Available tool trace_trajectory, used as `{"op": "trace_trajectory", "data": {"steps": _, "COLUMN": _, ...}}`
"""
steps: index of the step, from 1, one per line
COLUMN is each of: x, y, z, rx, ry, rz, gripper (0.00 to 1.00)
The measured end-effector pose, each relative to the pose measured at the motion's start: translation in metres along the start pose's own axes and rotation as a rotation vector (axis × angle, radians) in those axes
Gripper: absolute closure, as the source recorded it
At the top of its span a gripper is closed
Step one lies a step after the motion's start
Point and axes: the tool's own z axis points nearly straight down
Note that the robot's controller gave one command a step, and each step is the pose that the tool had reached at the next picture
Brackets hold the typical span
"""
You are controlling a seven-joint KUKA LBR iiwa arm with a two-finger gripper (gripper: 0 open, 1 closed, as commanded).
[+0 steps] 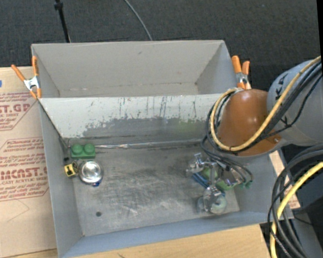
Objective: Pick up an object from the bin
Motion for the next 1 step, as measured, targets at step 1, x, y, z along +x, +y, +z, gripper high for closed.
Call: {"op": "trace_trajectory", "data": {"steps": 1, "x": 0.0107, "y": -0.0532, "z": 0.0125, "rx": -0.003, "ry": -0.013, "rz": -0.275, "gripper": 0.00}}
